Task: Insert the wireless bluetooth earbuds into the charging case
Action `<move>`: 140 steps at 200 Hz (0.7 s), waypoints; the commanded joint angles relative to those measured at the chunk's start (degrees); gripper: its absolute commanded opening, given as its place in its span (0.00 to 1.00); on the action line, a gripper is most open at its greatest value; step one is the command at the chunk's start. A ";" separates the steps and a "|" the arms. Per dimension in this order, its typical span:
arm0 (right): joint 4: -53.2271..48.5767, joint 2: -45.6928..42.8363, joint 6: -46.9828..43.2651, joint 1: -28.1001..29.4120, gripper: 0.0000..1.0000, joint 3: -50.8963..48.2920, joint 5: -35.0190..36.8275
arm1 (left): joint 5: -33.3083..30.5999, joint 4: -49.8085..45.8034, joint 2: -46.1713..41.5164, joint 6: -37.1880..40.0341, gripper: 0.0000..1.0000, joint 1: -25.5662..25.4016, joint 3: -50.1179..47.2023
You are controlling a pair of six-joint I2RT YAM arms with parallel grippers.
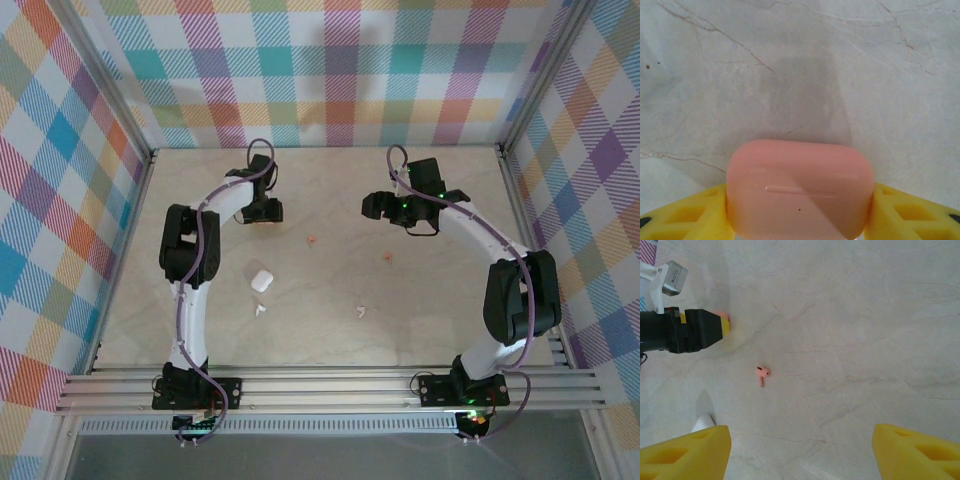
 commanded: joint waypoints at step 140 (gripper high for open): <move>0.49 1.28 11.36 2.59 0.70 7.09 -20.21 | 16.77 28.95 -33.85 12.32 0.33 -8.75 -30.12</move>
